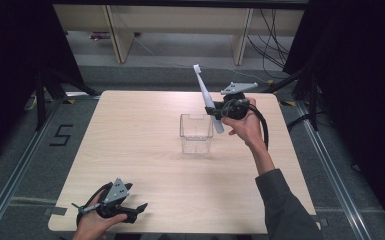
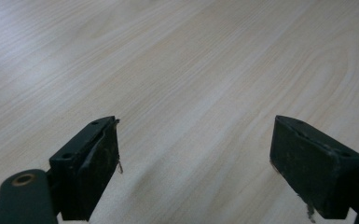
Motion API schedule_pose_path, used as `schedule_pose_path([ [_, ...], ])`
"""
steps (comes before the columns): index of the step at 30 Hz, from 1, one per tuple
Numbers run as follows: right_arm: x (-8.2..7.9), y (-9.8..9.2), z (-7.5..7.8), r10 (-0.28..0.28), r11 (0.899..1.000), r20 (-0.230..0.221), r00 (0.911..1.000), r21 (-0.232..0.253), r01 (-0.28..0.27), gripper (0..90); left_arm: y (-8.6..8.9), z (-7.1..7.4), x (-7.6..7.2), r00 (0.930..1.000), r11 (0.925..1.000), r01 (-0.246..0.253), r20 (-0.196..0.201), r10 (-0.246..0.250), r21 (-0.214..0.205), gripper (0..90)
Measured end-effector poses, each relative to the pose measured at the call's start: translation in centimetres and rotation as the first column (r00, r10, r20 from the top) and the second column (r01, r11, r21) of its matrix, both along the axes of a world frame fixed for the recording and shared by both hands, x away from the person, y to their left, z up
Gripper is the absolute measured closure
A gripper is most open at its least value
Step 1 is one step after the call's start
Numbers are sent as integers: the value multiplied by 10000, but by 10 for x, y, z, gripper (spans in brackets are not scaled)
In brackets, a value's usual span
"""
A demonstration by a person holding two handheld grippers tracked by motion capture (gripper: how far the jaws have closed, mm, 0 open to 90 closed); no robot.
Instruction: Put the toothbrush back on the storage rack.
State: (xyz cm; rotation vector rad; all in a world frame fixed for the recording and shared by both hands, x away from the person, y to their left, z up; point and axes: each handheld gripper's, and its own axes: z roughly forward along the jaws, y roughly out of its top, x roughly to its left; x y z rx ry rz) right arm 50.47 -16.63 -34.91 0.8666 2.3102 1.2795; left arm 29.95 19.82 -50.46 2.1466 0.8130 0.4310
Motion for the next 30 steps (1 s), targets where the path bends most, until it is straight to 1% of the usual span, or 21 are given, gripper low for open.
schedule_pose_path([
  [1,0,2,0,14,10000,-148,9999,40,-14,669,0,0,0,10000,10000,51,25,-51,30,151],
  [4,4,9,0,111,9999,-13,9999,67,-111,669,0,0,0,10000,10000,-15,-15,15,-23,151],
  [5,5,11,2,180,9998,55,9998,-63,-180,669,0,0,0,10000,10000,-15,-24,15,-58,150],
  [7,5,16,2,185,9998,-72,9998,26,-185,669,0,0,0,10000,10000,-16,-2,16,-46,151],
  [8,6,19,2,201,9998,130,9997,4,-201,669,0,0,0,10000,10000,24,-27,-24,61,150],
  [10,6,25,2,302,9995,-17,9995,-34,-302,669,-1,0,0,10000,10000,14,-19,-14,-64,150],
  [11,9,30,0,322,9995,-54,9995,-15,-322,669,-2,0,-1,10000,9997,-2,-65,1,-244,151],
  [13,10,32,0,343,9994,66,9994,-68,-343,669,-1,1,-1,9999,9999,78,-102,-79,-95,150],
  [14,10,35,-1,381,9993,-113,9992,-62,-382,669,-1,0,-1,10000,9997,29,-54,-31,-236,151],
  [15,12,37,-3,477,9988,100,9988,-59,-476,669,-1,0,-1,10000,9997,0,-28,-1,-240,151],
  [16,14,38,-4,510,9986,-15,9987,-115,-510,669,-1,0,-1,10000,9997,-10,-29,10,-248,151],
  [17,15,42,-7,504,9985,-199,9985,-199,-508,669,0,2,0,9999,9999,111,-121,-112,-19,151],
  [19,16,44,-9,439,9988,-215,9988,-206,-443,669,0,2,0,9997,9998,209,-100,-208,30,151],
  [20,18,45,-11,471,9986,-304,9984,-240,-478,669,-1,1,0,9999,9998,168,-22,-169,-52,151],
  [21,19,46,-12,507,9979,-135,9986,-398,-512,669,-1,1,0,9999,9998,164,-4,-164,-68,151],
  [22,19,48,-15,449,9985,-317,9985,-303,-459,669,0,1,0,9997,9997,224,-50,-224,-42,150],
  [23,21,49,-17,508,9975,-387,9980,-464,-525,668,0,1,0,9999,9999,171,-14,-171,-8,151],
  [24,22,50,-19,523,9972,-152,9985,-522,-530,668,0,2,0,9998,9998,180,-33,-180,-17,151],
  [25,23,52,-23,519,9973,-431,9977,-502,-540,669,0,2,0,9999,9999,171,-13,-171,-22,150],
  [29,26,53,-26,504,9949,-439,9978,-853,-540,669,0,1,0,9999,9999,144,67,-144,-52,150],
  [30,26,55,-29,445,9964,-466,9979,-707,-477,669,0,1,0,9999,9999,147,69,-146,-23,151],
])
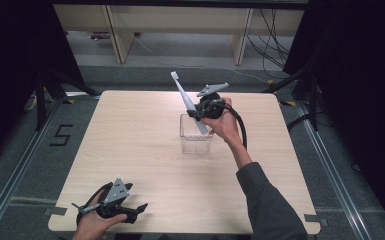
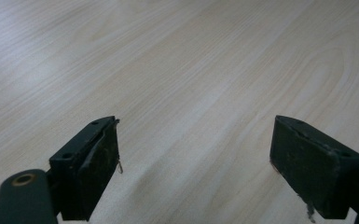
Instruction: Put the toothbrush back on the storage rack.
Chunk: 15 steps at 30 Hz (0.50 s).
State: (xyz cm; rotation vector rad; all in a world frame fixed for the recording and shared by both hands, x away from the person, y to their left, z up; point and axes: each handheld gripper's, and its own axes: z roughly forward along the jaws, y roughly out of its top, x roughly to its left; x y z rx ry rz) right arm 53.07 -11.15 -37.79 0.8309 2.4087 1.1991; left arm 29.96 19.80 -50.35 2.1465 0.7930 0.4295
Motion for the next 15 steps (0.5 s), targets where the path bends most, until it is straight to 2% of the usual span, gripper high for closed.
schedule_pose_path([
  [1,1,0,0,64,9999,-72,10000,-119,-65,669,0,0,0,10000,10000,8,-55,-8,-9,151],
  [2,1,1,-3,-142,9999,-96,9999,-15,142,669,0,0,0,10000,10000,-20,-9,20,23,150],
  [4,3,1,-5,99,9996,67,9999,-269,-97,669,0,0,0,10000,10000,-1,-10,1,46,151],
  [5,2,2,-6,-84,9998,-128,9999,-182,81,669,0,0,0,10000,10000,20,-9,-20,81,150],
  [6,2,1,-7,-62,9995,-300,9995,-298,53,669,0,1,0,10000,10000,43,-57,-42,75,151],
  [9,4,1,-12,-53,9991,-131,9999,-421,48,669,0,0,0,10000,10000,16,-3,-16,66,151],
  [11,4,1,-18,-205,9991,-420,9989,-392,189,668,0,0,0,9999,10000,56,-103,-55,50,151],
  [12,4,0,-18,-109,9979,-410,9991,-640,82,668,0,0,0,10000,9999,64,-72,-64,95,151],
  [15,4,2,-21,-98,9977,-482,9988,-678,65,669,0,1,0,9999,10000,77,-145,-77,59,150],
])
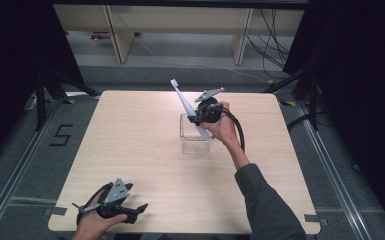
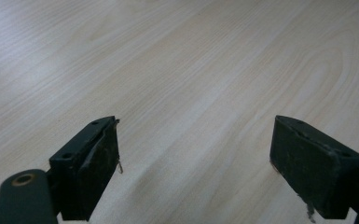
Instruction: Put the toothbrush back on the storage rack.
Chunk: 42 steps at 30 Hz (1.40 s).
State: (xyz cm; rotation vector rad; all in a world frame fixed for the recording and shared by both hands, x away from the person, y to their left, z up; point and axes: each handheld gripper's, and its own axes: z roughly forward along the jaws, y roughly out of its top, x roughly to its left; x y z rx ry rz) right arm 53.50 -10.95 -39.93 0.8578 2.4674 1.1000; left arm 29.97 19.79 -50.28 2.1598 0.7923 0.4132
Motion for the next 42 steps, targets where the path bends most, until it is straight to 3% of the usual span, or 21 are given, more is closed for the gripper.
schedule_pose_path([
  [2,0,1,-2,-143,9999,-89,9999,-80,143,669,0,0,0,10000,10000,13,41,-13,87,151],
  [7,2,5,-6,125,9991,89,9999,-402,-122,668,0,0,0,10000,10000,-11,70,11,38,151],
  [15,2,14,-13,188,9946,-180,9997,-1015,-206,668,0,0,0,9999,10000,-62,150,63,-17,151],
  [16,4,13,-14,445,9916,18,9990,-1213,-440,668,0,0,0,9999,10000,-58,147,59,-13,151],
  [17,3,15,-17,400,9918,-70,9992,-1211,-405,668,0,0,0,9999,10000,-51,144,51,-1,150],
  [18,3,16,-18,138,9916,-497,9987,-1275,-200,668,0,0,0,9999,10000,-57,143,57,-16,151],
  [23,4,16,-19,194,9880,-449,9988,-1524,-260,667,0,0,0,9999,10000,-63,137,63,-22,151],
  [24,3,18,-20,75,9890,-666,9978,-1469,-172,668,0,0,0,9999,10000,-70,142,70,-25,150],
  [25,4,18,-21,228,9862,-348,9991,-1633,-282,667,0,0,-1,9999,10000,-72,136,72,-33,151],
  [28,3,19,-22,100,9861,-839,9964,-1642,-237,667,0,0,-1,9999,10000,-53,92,52,57,151],
  [30,5,19,-24,216,9830,-651,9976,-1804,-331,667,0,0,-1,9999,10000,-64,128,64,-26,150],
  [32,2,21,-24,-233,9825,-1141,9932,-1860,17,667,-1,0,-1,9999,9999,-76,133,78,-93,150],
  [36,5,21,-27,151,9777,-994,9949,-2068,-356,666,-1,0,-1,9999,9999,-52,122,53,-111,151],
  [42,5,21,-30,-71,9750,-1545,9880,-2204,-275,666,-1,0,-1,10000,10000,-32,68,32,-86,150],
])
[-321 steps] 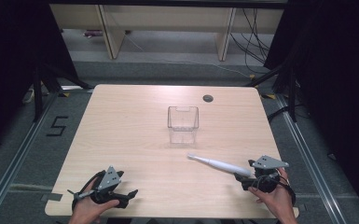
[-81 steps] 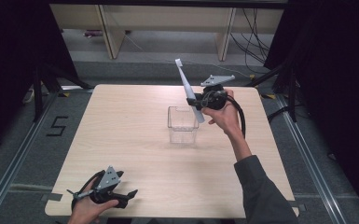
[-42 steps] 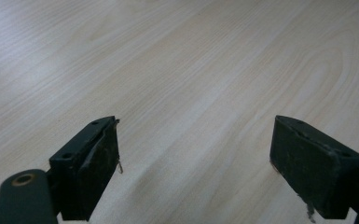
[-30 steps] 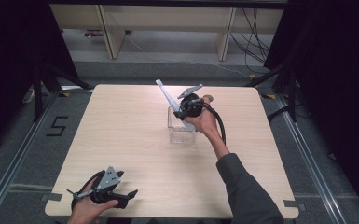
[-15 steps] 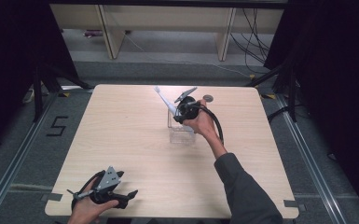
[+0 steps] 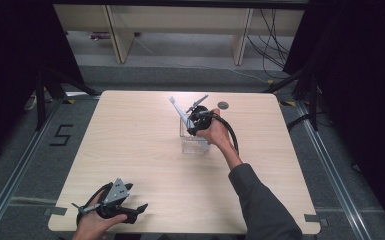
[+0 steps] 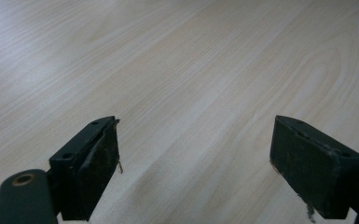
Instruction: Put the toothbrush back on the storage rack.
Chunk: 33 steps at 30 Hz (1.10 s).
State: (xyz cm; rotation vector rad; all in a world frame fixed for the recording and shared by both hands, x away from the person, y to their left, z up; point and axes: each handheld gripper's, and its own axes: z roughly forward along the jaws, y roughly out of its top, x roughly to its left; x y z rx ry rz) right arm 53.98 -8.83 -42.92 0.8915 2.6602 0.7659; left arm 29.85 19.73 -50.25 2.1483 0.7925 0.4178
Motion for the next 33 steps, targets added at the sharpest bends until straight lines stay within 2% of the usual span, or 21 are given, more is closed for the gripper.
schedule_pose_path([
  [2,1,-1,-1,118,9998,20,9999,-131,-118,665,0,-1,0,10000,10000,-1,30,1,-54,150],
  [4,0,-1,-1,2,9999,-51,10000,-113,-3,662,0,-1,0,10000,10000,-9,37,9,-29,150],
  [6,1,-2,0,-119,9999,32,9999,107,119,610,0,0,0,10000,10000,-19,62,19,-24,150],
  [7,-2,-2,3,-585,9974,-288,9979,403,596,585,0,0,0,10000,10000,-23,65,23,-33,151],
  [8,-4,-2,6,-940,9949,-449,9946,323,955,565,0,0,0,10000,10000,-27,60,28,-40,150],
  [9,-4,-3,7,-691,9967,-417,9967,394,708,542,0,0,1,10000,10000,-49,76,49,3,150],
  [13,-8,-8,16,-808,9940,-183,9966,728,819,503,0,0,0,10000,10000,-31,18,31,32,151],
  [14,-8,-9,16,-463,9955,60,9989,828,457,501,0,-1,0,10000,10000,-38,49,39,-45,150],
  [17,-12,-12,22,-906,9901,-17,9959,1072,903,474,0,-1,1,10000,10000,-30,64,30,62,151],
  [18,-10,-14,21,-550,9915,327,9980,1202,507,461,0,-1,1,10000,10000,-5,36,5,72,150],
  [19,-11,-16,23,-550,9889,533,9971,1409,471,447,1,0,1,10000,9999,49,-23,-49,139,150],
  [21,-13,-17,26,-622,9886,395,9973,1397,561,443,0,-1,1,10000,9999,15,17,-15,100,151],
  [23,-14,-21,28,-393,9868,642,9972,1594,287,437,0,-1,1,10000,9999,10,12,-10,103,151],
  [26,-17,-24,32,-455,9845,774,9960,1727,315,428,0,-1,1,10000,10000,-40,75,39,72,150],
  [27,-19,-25,32,-498,9812,801,9955,1902,337,424,0,-1,0,10000,10000,-38,60,37,55,150],
  [28,-20,-26,34,-400,9823,746,9964,1855,255,421,-1,-2,0,9999,9998,-104,2,104,-156,151],
  [29,-20,-27,34,-369,9818,833,9958,1886,206,421,-2,-2,-1,9999,9997,-143,-20,143,-172,151],
  [30,-22,-27,35,-452,9807,686,9966,1932,311,419,-2,-2,-1,9999,9998,-128,-6,128,-167,151],
  [31,-21,-28,34,-345,9814,968,9947,1914,154,416,-2,-2,-1,9999,9998,-134,-8,134,-162,150],
  [32,-22,-29,36,-380,9808,790,9961,1938,220,414,-2,-2,-1,9999,9998,-140,-16,140,-165,151],
  [33,-23,-29,36,-419,9809,845,9955,1927,250,411,-2,-2,-1,9999,9998,-148,-18,148,-165,150],
])
